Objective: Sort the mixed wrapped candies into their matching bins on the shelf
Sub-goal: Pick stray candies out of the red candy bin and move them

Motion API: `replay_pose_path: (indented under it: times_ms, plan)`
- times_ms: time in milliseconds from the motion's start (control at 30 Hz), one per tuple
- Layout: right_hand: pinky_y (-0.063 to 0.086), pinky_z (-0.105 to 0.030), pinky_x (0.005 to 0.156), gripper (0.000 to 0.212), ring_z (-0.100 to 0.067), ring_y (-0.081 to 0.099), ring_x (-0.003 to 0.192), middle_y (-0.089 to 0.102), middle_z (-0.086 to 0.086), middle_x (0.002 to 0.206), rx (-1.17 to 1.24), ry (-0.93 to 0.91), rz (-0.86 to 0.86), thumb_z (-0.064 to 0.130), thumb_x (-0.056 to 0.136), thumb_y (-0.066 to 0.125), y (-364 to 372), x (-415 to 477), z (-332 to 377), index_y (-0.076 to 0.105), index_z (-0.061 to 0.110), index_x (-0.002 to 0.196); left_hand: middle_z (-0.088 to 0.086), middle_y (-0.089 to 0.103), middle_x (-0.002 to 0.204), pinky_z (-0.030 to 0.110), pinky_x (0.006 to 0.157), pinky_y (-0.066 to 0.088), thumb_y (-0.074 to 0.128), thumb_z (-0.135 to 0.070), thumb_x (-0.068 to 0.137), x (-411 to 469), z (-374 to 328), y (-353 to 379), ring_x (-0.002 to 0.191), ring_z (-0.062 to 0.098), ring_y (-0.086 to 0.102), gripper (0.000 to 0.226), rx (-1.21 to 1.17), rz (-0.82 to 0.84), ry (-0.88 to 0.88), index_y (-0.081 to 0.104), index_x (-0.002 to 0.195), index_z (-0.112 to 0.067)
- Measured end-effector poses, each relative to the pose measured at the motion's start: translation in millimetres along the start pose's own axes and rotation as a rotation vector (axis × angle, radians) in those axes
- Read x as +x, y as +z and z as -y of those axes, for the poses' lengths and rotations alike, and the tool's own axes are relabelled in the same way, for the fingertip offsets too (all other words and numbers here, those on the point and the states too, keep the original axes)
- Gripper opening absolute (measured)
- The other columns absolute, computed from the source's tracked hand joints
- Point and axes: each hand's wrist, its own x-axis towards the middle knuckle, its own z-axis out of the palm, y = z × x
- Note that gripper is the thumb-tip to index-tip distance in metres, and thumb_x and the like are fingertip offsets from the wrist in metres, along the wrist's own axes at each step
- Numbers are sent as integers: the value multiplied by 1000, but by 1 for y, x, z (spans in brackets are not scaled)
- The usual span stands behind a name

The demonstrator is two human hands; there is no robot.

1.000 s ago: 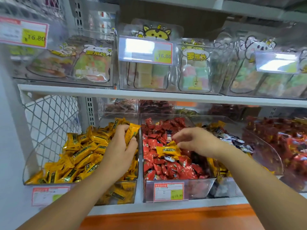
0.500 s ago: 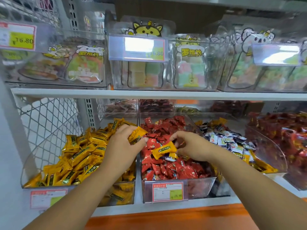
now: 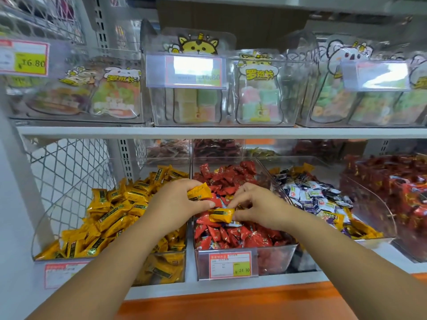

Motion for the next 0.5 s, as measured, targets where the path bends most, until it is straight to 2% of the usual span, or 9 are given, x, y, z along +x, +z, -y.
replay_pose_path:
  times_ms: [67,133,233,300,400,467,500]
  plan:
    - [41,-22,88,10,-3,54,94,54,9,101,49,-39,-115,26,80,76,-2,0,1,74,35,85,-15,67,93,39,81,53,78,-46,72,-2,0,-2,85,4,62,26,-86,21,0,71,94,-33]
    - [41,-19,88,16,-1,53,96,54,12,103,53,-62,-137,25,81,75,-8,0,4,72,40,88,-15,69,92,33,81,54,81,-42,72,-4,-1,-4,83,0,63,26,-142,35,-1,71,94,-32]
    - [41,-19,87,33,1,51,96,55,18,101,14,-74,13,17,80,76,-8,-1,9,70,43,100,-9,71,93,23,75,50,80,-37,74,-7,-2,-5,82,0,62,28,-165,50,9,71,97,-26]
    - [44,-23,88,31,-4,54,95,59,14,99,2,-88,63,17,80,77,1,-1,11,72,41,99,-6,72,93,23,75,50,81,-35,74,-8,-2,-6,82,3,63,28,-187,54,13,70,98,-24]
    - [47,-22,81,21,-2,59,84,64,13,91,98,-96,-89,21,81,75,1,0,17,75,34,97,-12,71,92,25,78,54,82,-35,71,-8,0,-7,82,0,65,34,-220,70,6,68,102,-31]
    - [46,-12,70,17,3,61,72,69,15,80,266,-61,-187,17,84,73,-7,-2,22,75,25,98,-19,67,103,23,81,51,83,-40,69,-8,2,-6,91,-4,62,47,-225,56,2,63,112,-40]
    - [48,-12,69,15,0,64,72,71,12,80,376,-48,-192,14,85,71,-10,-3,25,74,21,99,-23,63,110,22,84,49,83,-45,67,-7,3,-5,98,-4,58,54,-219,42,3,60,117,-44]
